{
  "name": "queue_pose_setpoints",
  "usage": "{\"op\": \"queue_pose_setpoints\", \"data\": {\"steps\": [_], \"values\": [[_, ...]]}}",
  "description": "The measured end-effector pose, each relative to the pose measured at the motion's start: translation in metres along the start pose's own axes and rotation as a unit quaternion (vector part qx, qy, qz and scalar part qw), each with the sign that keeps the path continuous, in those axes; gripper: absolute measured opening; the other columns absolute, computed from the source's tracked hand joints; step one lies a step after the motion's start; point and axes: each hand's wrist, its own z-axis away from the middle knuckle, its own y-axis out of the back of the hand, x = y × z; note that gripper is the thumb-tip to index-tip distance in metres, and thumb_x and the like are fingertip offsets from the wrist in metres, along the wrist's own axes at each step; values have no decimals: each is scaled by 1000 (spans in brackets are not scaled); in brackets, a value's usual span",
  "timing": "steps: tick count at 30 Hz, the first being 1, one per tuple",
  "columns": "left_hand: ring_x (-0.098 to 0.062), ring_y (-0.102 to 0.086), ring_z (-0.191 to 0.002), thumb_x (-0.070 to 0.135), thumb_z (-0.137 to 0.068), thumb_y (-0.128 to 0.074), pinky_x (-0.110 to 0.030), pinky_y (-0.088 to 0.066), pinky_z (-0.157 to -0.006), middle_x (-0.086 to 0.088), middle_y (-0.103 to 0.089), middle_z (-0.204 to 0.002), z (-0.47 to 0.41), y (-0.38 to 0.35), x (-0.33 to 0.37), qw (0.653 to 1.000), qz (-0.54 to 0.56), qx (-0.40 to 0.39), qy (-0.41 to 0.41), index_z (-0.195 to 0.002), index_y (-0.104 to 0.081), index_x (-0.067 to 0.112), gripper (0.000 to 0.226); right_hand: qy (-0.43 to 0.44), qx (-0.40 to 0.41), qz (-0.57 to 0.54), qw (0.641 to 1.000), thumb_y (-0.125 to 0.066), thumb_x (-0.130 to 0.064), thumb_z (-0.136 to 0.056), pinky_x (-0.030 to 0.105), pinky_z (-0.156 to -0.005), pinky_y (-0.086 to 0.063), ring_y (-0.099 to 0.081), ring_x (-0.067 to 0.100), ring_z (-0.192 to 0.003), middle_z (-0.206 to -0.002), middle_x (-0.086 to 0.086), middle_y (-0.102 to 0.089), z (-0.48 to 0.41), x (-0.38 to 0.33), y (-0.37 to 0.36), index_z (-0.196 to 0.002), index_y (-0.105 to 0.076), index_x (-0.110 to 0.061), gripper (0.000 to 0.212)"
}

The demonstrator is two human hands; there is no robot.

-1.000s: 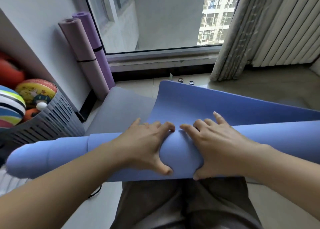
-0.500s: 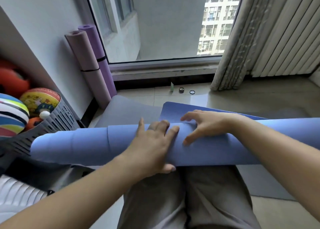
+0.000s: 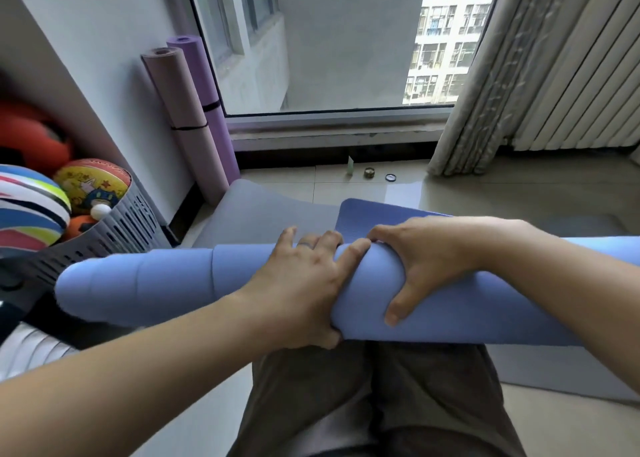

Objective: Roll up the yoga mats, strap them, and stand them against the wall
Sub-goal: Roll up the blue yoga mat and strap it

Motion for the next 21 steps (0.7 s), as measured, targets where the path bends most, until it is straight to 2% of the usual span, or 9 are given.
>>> {"op": "queue_pose_setpoints", "data": {"steps": [2, 4, 7, 9, 11, 13, 15, 18, 21], "values": [[-25, -42, -120, 58, -62, -69, -47, -20, -110, -1, -34, -136, 12, -2, 6, 999, 15, -28, -22, -144, 1, 32, 111, 0, -49, -22, 999, -74, -76, -47, 35, -93, -46, -54, 12, -104, -110, -17, -52, 7, -8, -11, -126, -38, -39, 94], [-25, -44, -116, 58, -61, -70, -45, -23, -107, -1, -38, -131, 16, -5, 11, 998, 18, -51, -39, -143, 0, 33, 111, 5, -54, -33, 998, -72, -76, -52, 36, -96, -45, -53, 12, -111, -121, -16, -53, 15, -14, -23, -129, -38, -38, 92], [-23, -47, -112, 58, -60, -72, -42, -29, -102, 1, -43, -126, 4, -1, 4, 995, 43, -81, -49, -143, -5, 35, 109, 11, 43, 34, 998, -62, -75, -66, 33, -101, -37, -46, 14, -118, -127, -13, -45, 35, -21, -31, -139, -28, -34, 91], [-19, -48, -113, 58, -60, -75, -41, -33, -101, 6, -46, -123, -12, 7, -9, 984, 109, -139, -39, -141, -14, 42, 103, 5, 122, 100, 987, -56, -70, -73, 35, -97, -37, -44, 18, -114, -124, -8, -44, 44, -27, -37, -140, -25, -30, 84], [-15, -48, -116, 55, -59, -81, -40, -38, -101, 13, -46, -126, -29, 16, -20, 958, 189, -216, -20, -138, -20, 49, 99, -12, 140, 120, 983, -56, -66, -74, 38, -95, -39, -44, 21, -112, -125, -5, -44, 46, -30, -43, -140, -24, -27, 83], [-12, -46, -123, 51, -62, -83, -38, -40, -103, 16, -44, -133, -40, 23, -28, 939, 224, -259, -5, -142, -22, 48, 100, -18, 131, 113, 985, -60, -69, -68, 40, -97, -38, -43, 22, -115, -130, -4, -43, 39, -26, -49, -142, -21, -24, 94], [-16, -40, -130, 56, -67, -77, -43, -33, -108, 12, -39, -140, -41, 30, -28, 954, 186, -233, 11, -147, -18, 44, 100, -16, 114, 102, 988, -65, -74, -60, 41, -103, -34, -41, 21, -121, -134, -4, -41, 27, -15, -49, -145, -17, -24, 109], [-24, -30, -137, 57, -83, -60, -56, -9, -115, 0, -29, -148, -30, 25, -15, 993, 26, -112, 6, -149, -11, 35, 85, -24, 85, 42, 995, -71, -77, -51, 41, -107, -29, -38, 20, -127, -139, -6, -41, 2, 6, -40, -146, -17, -28, 119], [-29, -17, -142, 58, -86, -53, -60, 1, -114, -9, -12, -156, -19, 6, 7, 996, -47, -79, 1, -151, 3, 24, 92, -32, 52, -27, 998, -74, -76, -51, 43, -111, -25, -34, 19, -134, -146, -7, -38, -18, 19, -26, -147, -18, -31, 119]]}}
